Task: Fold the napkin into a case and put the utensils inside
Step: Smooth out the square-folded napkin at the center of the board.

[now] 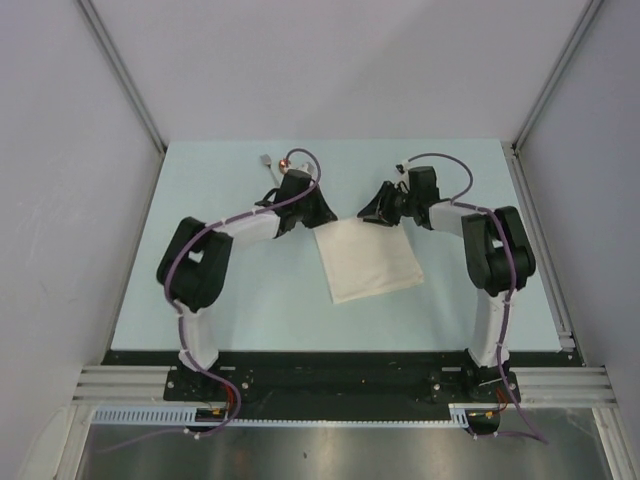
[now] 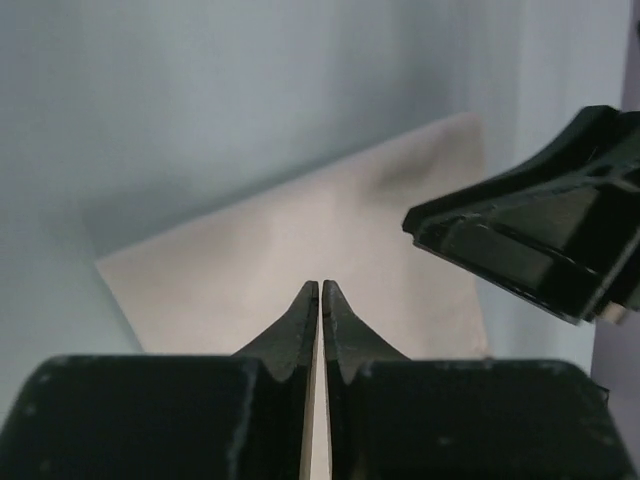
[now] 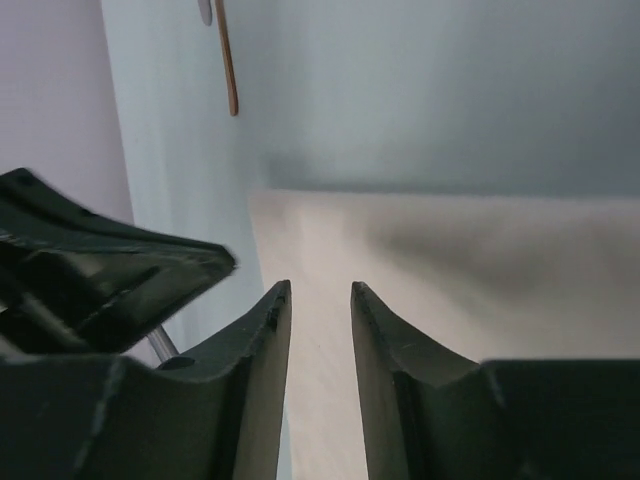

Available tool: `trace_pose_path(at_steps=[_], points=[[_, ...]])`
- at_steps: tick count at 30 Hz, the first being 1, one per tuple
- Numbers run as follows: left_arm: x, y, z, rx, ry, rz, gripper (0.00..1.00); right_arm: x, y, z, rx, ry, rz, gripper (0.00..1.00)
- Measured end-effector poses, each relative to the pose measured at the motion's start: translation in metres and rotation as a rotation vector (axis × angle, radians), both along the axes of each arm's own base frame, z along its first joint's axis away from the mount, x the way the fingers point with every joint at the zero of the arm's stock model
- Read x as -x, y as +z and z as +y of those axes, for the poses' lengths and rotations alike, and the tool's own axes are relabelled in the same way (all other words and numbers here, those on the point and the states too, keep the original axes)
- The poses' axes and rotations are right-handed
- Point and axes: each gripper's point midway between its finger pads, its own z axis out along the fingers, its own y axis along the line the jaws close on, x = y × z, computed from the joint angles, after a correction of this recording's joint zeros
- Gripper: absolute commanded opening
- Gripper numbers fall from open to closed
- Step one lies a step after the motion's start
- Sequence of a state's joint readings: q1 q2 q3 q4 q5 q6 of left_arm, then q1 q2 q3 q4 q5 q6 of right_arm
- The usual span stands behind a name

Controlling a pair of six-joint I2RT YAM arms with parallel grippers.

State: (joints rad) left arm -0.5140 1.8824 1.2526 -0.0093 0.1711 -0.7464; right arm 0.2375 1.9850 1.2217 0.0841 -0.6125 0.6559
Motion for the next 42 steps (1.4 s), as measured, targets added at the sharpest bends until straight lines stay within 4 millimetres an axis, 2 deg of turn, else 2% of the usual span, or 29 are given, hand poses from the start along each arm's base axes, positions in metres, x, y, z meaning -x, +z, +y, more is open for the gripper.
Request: trace_pose_path(at_steps=[2,4,6,9,11,19,23,24,26,27,30,31,34,36,38,40,42], points=[[-0.012,-0.033,0.005,-0.013,0.023,0.059,0.07,-0.007,-0.009,0.015,-0.039,0.021,0.004,0.28],[-0.013,-0.060,0.012,-0.031,0.039,0.113,0.07,-0.013,-0.018,0.025,-0.070,0.028,0.018,0.28],[-0.013,-0.079,0.018,-0.033,0.059,0.162,0.07,-0.018,-0.031,0.028,-0.090,0.028,0.034,0.28],[-0.022,-0.077,0.021,-0.017,0.068,0.168,0.07,-0.024,-0.047,0.021,-0.114,0.007,0.069,0.28],[-0.023,-0.079,0.022,-0.013,0.076,0.177,0.07,-0.030,-0.047,0.011,-0.133,-0.007,0.069,0.28],[-0.024,-0.080,0.027,-0.009,0.089,0.192,0.10,-0.070,-0.049,-0.061,-0.167,-0.134,0.045,0.29],[-0.025,-0.076,0.028,-0.028,0.062,0.197,0.23,-0.082,-0.046,-0.087,-0.176,-0.170,0.039,0.29],[-0.026,-0.074,0.028,-0.039,0.049,0.193,0.31,-0.085,-0.046,-0.094,-0.166,-0.180,0.042,0.30],[-0.028,-0.069,0.028,-0.054,0.027,0.179,0.35,-0.088,-0.047,-0.111,-0.150,-0.209,0.046,0.34],[-0.029,-0.064,0.027,-0.058,0.018,0.167,0.38,-0.087,-0.047,-0.118,-0.140,-0.225,0.062,0.42],[-0.022,-0.046,0.027,-0.068,-0.011,0.133,0.38,-0.073,-0.036,-0.140,-0.075,-0.284,0.089,0.49],[-0.016,-0.036,0.027,-0.066,-0.021,0.117,0.37,-0.066,-0.028,-0.143,-0.058,-0.293,0.092,0.55],[0.008,0.000,0.023,-0.030,-0.057,0.057,0.34,-0.034,0.013,-0.141,-0.018,-0.300,0.047,0.59],[0.032,0.018,0.011,0.010,-0.105,0.018,0.32,-0.014,0.042,-0.128,-0.027,-0.272,-0.021,0.60],[0.052,0.021,0.001,0.040,-0.142,0.008,0.31,0.004,0.059,-0.108,-0.060,-0.223,-0.063,0.61],[0.067,0.007,-0.006,0.045,-0.166,0.029,0.30,0.020,0.057,-0.084,-0.092,-0.162,-0.071,0.61],[0.080,-0.014,-0.008,0.031,-0.181,0.077,0.30,0.040,0.041,-0.062,-0.116,-0.106,-0.022,0.61]])
